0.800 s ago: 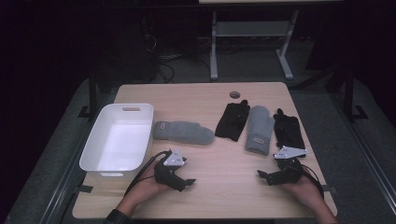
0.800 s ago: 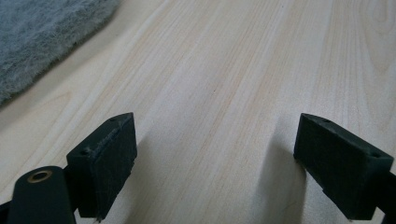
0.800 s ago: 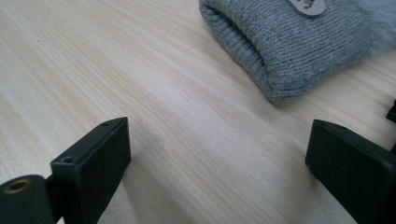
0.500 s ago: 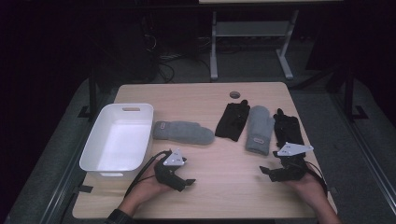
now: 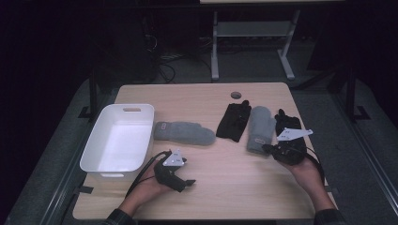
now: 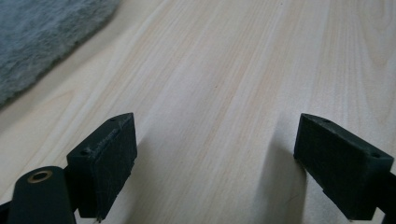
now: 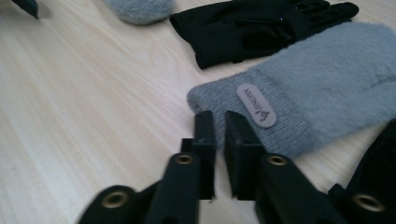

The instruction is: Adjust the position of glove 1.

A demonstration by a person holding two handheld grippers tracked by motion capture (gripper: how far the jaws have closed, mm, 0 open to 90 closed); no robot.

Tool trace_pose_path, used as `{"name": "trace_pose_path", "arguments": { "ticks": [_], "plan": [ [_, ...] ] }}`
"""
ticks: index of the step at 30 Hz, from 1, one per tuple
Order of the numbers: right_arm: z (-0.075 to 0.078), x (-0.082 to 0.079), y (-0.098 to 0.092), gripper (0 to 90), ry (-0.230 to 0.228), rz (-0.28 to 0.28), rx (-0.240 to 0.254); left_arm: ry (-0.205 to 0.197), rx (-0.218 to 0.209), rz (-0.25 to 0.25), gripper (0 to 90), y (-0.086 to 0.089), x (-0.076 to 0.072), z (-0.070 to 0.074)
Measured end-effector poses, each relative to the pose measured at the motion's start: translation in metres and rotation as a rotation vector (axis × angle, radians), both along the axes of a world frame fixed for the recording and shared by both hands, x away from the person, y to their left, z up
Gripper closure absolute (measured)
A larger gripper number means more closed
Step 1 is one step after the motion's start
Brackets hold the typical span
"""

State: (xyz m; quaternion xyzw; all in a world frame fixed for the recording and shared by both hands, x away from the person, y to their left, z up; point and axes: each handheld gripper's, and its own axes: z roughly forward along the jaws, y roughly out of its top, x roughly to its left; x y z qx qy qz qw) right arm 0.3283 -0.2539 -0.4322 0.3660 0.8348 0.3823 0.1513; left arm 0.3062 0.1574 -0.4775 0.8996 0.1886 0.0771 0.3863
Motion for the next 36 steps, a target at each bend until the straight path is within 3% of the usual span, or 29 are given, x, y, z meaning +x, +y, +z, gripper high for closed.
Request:
{"name": "trace_pose_path", "arguments": {
  "ticks": [18, 21, 29, 36],
  "plan": [
    [-0.003, 0.043, -0.005, 90.0, 0.008, -0.040, 0.006, -0.003, 0.014, 0.000, 12.2, 0.004, 0.002, 0.001],
    [-0.008, 0.052, -0.002, 90.0, 0.024, -0.037, -0.017, 0.000, 0.007, -0.001, 12.1, 0.003, 0.002, 0.000],
    [-0.015, 0.054, -0.003, 90.0, 0.057, -0.033, -0.021, 0.002, 0.006, 0.000, 12.1, 0.003, 0.002, 0.000],
    [-0.018, 0.049, 0.000, 90.0, 0.074, 0.006, -0.033, 0.003, 0.005, 0.001, 12.1, 0.003, 0.002, 0.000]
  ]
}}
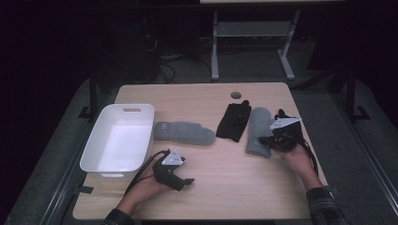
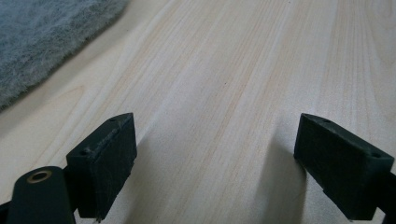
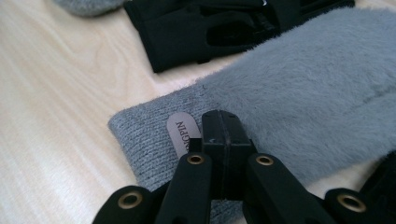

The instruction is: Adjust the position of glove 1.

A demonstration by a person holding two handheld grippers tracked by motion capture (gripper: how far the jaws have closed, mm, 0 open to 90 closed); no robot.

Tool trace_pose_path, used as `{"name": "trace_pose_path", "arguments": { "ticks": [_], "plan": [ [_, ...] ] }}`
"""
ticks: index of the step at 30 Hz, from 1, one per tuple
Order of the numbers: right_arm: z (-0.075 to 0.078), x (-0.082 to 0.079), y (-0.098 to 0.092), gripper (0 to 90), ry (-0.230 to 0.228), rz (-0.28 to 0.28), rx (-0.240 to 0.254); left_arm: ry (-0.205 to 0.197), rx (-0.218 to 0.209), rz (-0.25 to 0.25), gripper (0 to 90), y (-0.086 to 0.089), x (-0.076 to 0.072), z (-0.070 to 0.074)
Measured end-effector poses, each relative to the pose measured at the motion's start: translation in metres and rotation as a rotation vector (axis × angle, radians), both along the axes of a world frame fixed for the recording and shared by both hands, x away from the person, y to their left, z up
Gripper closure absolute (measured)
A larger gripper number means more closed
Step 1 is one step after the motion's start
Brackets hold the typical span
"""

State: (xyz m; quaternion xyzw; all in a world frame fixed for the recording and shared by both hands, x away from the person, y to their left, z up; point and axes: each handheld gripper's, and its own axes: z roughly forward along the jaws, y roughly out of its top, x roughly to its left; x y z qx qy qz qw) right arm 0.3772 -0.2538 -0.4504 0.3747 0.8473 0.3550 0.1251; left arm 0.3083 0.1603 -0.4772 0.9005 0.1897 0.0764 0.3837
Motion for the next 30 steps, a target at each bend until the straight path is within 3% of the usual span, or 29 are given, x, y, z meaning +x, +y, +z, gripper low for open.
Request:
{"name": "trace_pose_path", "arguments": {
  "ticks": [19, 30],
  "plan": [
    [0.001, -0.048, 0.021, 90.0, 0.041, 0.069, 0.027, -0.002, -0.007, 0.001, 12.1, 0.000, 0.000, -0.001],
    [0.003, -0.079, 0.033, 90.0, 0.041, 0.143, 0.016, -0.003, -0.008, 0.001, 12.1, 0.000, 0.000, -0.001]
  ]
}}
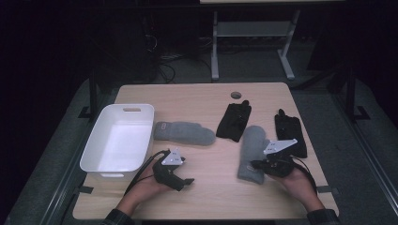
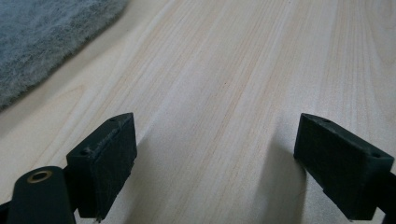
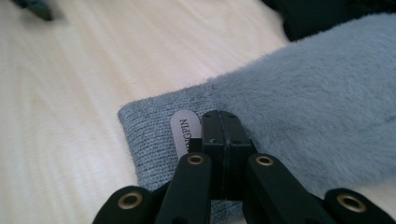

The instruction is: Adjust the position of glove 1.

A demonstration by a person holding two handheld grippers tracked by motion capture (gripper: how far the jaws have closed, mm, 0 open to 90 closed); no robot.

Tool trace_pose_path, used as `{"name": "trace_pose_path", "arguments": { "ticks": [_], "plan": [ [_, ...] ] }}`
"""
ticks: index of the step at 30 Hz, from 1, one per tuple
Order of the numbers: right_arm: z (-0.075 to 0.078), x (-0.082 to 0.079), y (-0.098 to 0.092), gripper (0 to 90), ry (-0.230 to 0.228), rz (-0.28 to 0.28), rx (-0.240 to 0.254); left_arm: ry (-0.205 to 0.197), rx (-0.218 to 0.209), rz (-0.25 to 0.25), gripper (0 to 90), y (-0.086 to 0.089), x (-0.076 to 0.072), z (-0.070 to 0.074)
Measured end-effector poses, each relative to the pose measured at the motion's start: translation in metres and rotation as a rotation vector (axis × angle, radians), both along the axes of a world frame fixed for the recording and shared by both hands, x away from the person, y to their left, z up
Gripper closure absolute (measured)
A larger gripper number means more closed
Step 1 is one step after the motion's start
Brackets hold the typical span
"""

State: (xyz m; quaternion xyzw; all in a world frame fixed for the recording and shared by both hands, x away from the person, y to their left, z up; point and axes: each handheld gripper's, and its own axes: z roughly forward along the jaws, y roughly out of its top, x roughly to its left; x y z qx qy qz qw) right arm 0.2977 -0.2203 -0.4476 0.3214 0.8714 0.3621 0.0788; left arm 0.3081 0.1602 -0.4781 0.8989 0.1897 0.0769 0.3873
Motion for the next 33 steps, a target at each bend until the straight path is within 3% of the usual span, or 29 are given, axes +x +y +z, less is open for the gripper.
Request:
{"name": "trace_pose_path", "arguments": {
  "ticks": [10, 18, 27, 31, 33],
  "plan": [
    [0.003, -0.021, 0.011, 90.0, -0.001, 0.057, -0.002, 0.004, -0.002, 0.003, 12.1, 0.000, 0.000, 0.000],
    [0.008, -0.024, -0.004, 90.0, -0.028, 0.020, 0.015, 0.003, -0.001, 0.003, 12.2, 0.000, 0.000, 0.000],
    [0.004, -0.033, -0.020, 90.0, -0.008, -0.007, -0.017, 0.007, -0.004, 0.005, 12.2, 0.000, -0.001, 0.000],
    [-0.004, -0.035, -0.018, 90.0, 0.020, 0.013, -0.051, 0.005, 0.001, 0.002, 12.2, 0.000, 0.000, 0.000],
    [-0.004, -0.035, -0.014, 90.0, 0.024, 0.033, -0.042, 0.006, -0.002, 0.003, 12.2, 0.000, -0.001, 0.000]
  ]
}}
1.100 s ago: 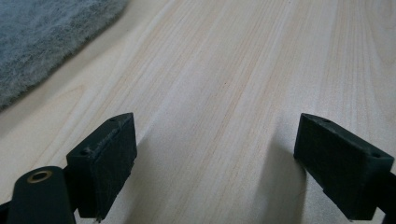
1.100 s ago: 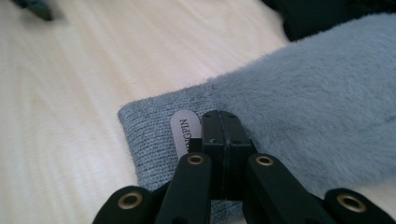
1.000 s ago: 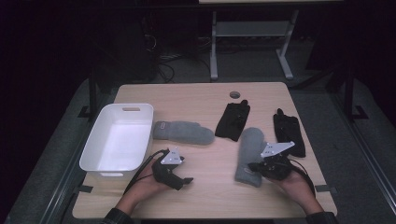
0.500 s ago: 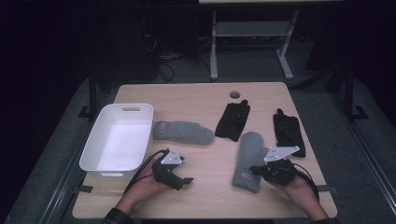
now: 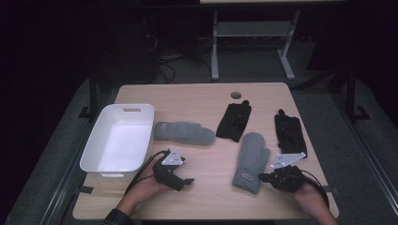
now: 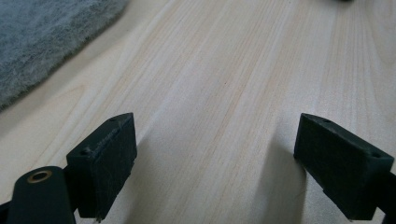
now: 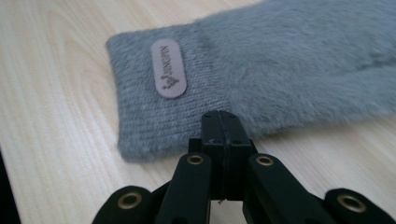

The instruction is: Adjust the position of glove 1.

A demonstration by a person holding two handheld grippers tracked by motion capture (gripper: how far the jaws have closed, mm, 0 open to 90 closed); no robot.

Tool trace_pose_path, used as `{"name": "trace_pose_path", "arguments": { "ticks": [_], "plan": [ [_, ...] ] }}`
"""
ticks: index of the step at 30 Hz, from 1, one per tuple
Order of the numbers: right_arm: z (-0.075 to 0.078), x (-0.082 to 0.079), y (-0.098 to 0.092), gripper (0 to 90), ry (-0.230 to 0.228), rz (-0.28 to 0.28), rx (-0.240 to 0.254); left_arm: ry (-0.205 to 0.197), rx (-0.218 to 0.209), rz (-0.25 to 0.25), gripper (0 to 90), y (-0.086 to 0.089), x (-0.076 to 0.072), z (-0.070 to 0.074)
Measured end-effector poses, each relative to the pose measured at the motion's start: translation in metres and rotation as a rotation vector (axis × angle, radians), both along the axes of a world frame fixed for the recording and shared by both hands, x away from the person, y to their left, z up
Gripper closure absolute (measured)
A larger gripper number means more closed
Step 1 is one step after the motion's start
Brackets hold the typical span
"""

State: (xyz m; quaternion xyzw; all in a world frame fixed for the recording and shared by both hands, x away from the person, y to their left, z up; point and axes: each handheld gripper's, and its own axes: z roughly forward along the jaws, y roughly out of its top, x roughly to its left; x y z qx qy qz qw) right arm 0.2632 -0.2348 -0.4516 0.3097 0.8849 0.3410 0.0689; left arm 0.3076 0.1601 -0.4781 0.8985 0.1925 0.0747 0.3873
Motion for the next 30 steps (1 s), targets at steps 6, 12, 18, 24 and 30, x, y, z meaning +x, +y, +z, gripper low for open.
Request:
{"name": "trace_pose_path", "arguments": {
  "ticks": [6, 12, 18, 24, 30],
  "plan": [
    [-0.002, -0.001, 0.019, 90.0, 0.013, 0.068, 0.000, 0.001, -0.003, 0.002, 12.2, 0.000, 0.000, 0.000],
    [-0.001, 0.006, 0.040, 90.0, 0.015, 0.114, 0.006, -0.003, 0.000, 0.000, 12.1, 0.000, 0.000, 0.000],
    [0.000, 0.014, 0.050, 90.0, 0.016, 0.131, 0.010, -0.006, 0.002, -0.002, 12.1, 0.000, 0.000, 0.000],
    [0.020, 0.035, 0.038, 90.0, -0.063, 0.064, 0.046, -0.004, -0.002, 0.001, 12.1, 0.000, 0.000, 0.000],
    [0.027, 0.064, 0.032, 90.0, -0.092, -0.008, 0.063, -0.003, 0.004, -0.002, 12.2, 0.000, 0.000, 0.000]
  ]
}}
